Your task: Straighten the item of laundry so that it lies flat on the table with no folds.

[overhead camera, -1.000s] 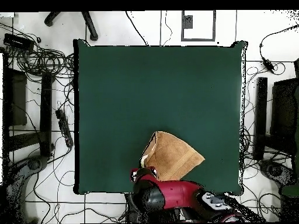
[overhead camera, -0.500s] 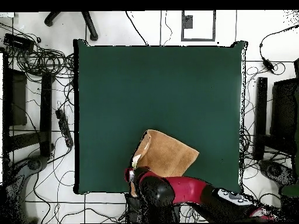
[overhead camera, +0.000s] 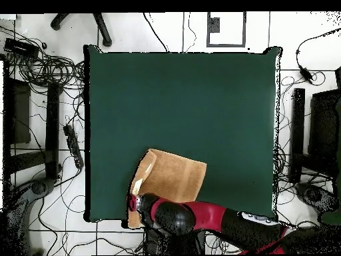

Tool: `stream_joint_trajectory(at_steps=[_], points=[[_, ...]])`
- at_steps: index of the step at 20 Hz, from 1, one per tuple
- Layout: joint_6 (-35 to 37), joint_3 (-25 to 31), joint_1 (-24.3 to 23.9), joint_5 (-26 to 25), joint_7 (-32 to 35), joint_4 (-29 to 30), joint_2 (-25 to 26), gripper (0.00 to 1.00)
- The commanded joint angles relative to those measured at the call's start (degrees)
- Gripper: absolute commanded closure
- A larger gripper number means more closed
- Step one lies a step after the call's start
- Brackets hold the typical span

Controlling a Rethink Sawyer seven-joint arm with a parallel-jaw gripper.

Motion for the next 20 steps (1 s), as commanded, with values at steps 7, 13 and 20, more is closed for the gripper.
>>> stream_joint_trajectory(at_steps=[7, 13, 20], points=[[1.47, 11.09, -0.92, -2.87, 4.42, -3.74, 12.50, 1.00], [-1.36, 8.23, 0.24, -4.76, 5.24, -5.09, 11.84, 1.00], [-1.21, 7.62, 0.91, -4.14, 6.63, -5.14, 10.02, 0.00]])
